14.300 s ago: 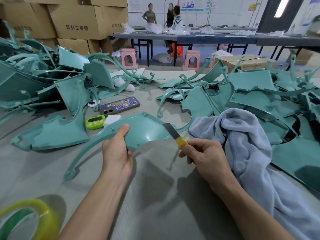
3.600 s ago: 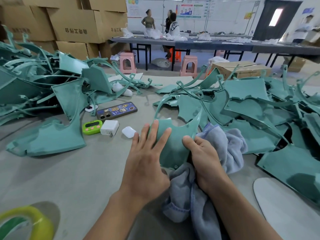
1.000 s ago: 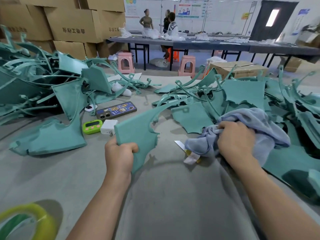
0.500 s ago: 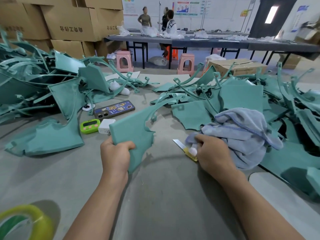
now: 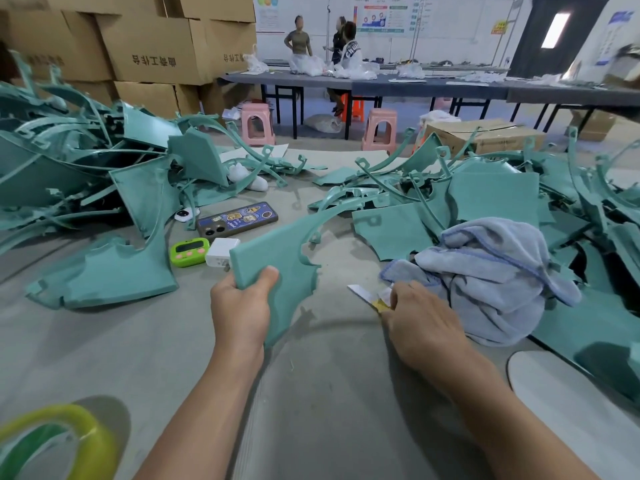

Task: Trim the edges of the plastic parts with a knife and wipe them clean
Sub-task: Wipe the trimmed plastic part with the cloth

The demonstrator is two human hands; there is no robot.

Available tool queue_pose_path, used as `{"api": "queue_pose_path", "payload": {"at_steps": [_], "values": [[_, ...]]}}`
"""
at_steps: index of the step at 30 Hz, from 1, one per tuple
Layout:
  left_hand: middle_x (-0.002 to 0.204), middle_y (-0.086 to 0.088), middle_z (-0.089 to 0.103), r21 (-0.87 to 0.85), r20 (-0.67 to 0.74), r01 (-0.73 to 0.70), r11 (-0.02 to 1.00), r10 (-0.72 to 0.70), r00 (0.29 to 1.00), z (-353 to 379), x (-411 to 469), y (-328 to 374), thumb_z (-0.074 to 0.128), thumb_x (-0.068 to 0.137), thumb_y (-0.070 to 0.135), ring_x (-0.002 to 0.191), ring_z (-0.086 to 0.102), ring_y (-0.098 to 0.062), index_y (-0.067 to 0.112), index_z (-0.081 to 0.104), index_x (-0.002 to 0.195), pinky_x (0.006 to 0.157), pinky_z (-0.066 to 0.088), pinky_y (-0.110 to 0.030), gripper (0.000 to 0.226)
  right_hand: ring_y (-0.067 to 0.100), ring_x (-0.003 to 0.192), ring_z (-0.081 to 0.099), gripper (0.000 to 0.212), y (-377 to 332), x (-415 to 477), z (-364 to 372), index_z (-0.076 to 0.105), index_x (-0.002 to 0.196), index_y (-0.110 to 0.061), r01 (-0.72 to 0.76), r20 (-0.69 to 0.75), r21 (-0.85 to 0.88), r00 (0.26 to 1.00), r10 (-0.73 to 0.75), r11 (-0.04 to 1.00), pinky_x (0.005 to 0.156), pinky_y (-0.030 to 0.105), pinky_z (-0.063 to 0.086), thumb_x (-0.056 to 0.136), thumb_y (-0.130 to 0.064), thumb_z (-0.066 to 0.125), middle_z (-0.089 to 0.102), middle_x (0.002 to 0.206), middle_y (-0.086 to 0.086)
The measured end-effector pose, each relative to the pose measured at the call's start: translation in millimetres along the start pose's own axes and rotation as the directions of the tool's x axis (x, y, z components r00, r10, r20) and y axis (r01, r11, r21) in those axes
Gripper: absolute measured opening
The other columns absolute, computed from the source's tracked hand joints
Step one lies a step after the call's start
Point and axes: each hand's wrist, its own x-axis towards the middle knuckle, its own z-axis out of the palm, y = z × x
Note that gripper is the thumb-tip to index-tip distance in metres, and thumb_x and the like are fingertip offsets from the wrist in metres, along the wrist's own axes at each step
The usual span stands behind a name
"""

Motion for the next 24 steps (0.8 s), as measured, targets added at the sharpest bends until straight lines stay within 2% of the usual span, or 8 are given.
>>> {"api": "queue_pose_path", "payload": {"at_steps": [4,8,11,15,18,21,22,24], "values": [[0.077,0.008,0.077,0.024,-0.004,-0.015,1.000,0.015,1.000,0.2,-0.6,-0.4,0.076,0.078,0.021,0.066,0.072,-0.010,0.038,0.078,0.079,0.056,0.057,-0.028,0.017,0.019,0.078,0.054,0.018,7.9,4.2,-7.7,0.052,0.077,-0.026,0.027,0.117,0.035,0.993,-0.031,0.999,0.066,0.034,0.040,0.094,-0.026,0.056,0.054,0.084,-0.009],[0.079,0.008,0.077,0.062,-0.018,-0.016,0.998,0.017,1.000,0.8,0.6,-3.4,0.077,0.081,0.020,0.073,0.073,-0.015,0.031,0.078,0.080,0.065,0.059,-0.032,0.012,0.023,0.085,0.057,0.007,13.0,-0.3,-12.7,0.059,0.089,-0.024,0.032,0.081,0.056,0.996,-0.036,0.998,0.073,0.034,0.045,0.092,-0.028,0.062,0.057,0.082,-0.006],[0.078,0.011,0.077,0.102,-0.029,-0.030,0.994,0.033,0.999,1.4,1.5,-5.1,0.077,0.083,0.018,0.075,0.074,-0.015,0.024,0.077,0.084,0.064,0.056,-0.030,0.006,0.021,0.079,0.060,0.009,15.4,-1.2,-17.3,0.065,0.086,-0.019,0.000,0.130,0.010,0.992,-0.001,1.000,0.067,0.032,0.046,0.089,-0.028,0.065,0.064,0.080,-0.004],[0.076,0.014,0.076,0.151,-0.032,-0.090,0.984,0.096,0.995,1.7,-0.5,-4.9,0.077,0.083,0.017,0.072,0.073,-0.010,0.025,0.075,0.078,0.065,0.057,-0.030,0.010,0.015,0.071,0.059,0.015,21.8,-3.2,-20.0,0.058,0.077,-0.022,0.038,0.207,0.071,0.977,-0.053,0.997,0.063,0.031,0.046,0.091,-0.024,0.064,0.062,0.074,-0.006],[0.068,0.017,0.072,0.210,-0.001,-0.207,0.956,0.212,0.977,1.4,-2.1,-4.9,0.078,0.081,0.022,0.059,0.064,-0.001,0.026,0.073,0.069,0.056,0.052,-0.024,0.014,0.011,0.060,0.054,0.023,18.2,-6.2,-21.6,0.055,0.073,-0.022,0.121,-0.015,0.317,0.992,-0.123,0.941,0.057,0.029,0.041,0.092,-0.025,0.069,0.060,0.063,-0.006],[0.057,0.004,0.060,0.350,0.123,-0.383,0.855,0.363,0.924,0.1,-9.0,-7.0,0.073,0.080,0.035,0.050,0.044,-0.002,0.025,0.068,0.075,0.052,0.044,-0.025,0.012,0.006,0.046,0.049,0.022,2.3,-9.8,-26.5,0.059,0.073,-0.020,0.210,-0.240,0.647,0.968,-0.066,0.733,0.050,0.021,0.039,0.091,-0.018,0.070,0.064,0.056,-0.006],[0.058,0.008,0.060,0.359,0.193,-0.440,0.823,0.395,0.898,-0.2,-13.1,-6.5,0.074,0.083,0.032,0.050,0.045,0.002,0.033,0.070,0.080,0.050,0.041,-0.016,0.005,0.007,0.045,0.050,0.021,-3.5,-11.5,-26.3,0.060,0.073,-0.020,0.229,-0.258,0.702,0.964,-0.059,0.674,0.049,0.020,0.040,0.091,-0.015,0.069,0.064,0.055,-0.003],[0.081,0.025,0.071,0.320,0.323,-0.518,0.793,0.423,0.847,-0.6,-22.1,-3.5,0.074,0.089,0.022,0.064,0.056,0.017,0.055,0.070,0.101,0.062,0.040,-0.001,0.035,0.009,0.043,0.049,0.021,-13.6,-15.7,-22.8,0.062,0.072,-0.019,0.241,-0.250,0.758,0.966,-0.071,0.607,0.048,0.022,0.040,0.091,-0.014,0.068,0.062,0.053,0.002]]}}
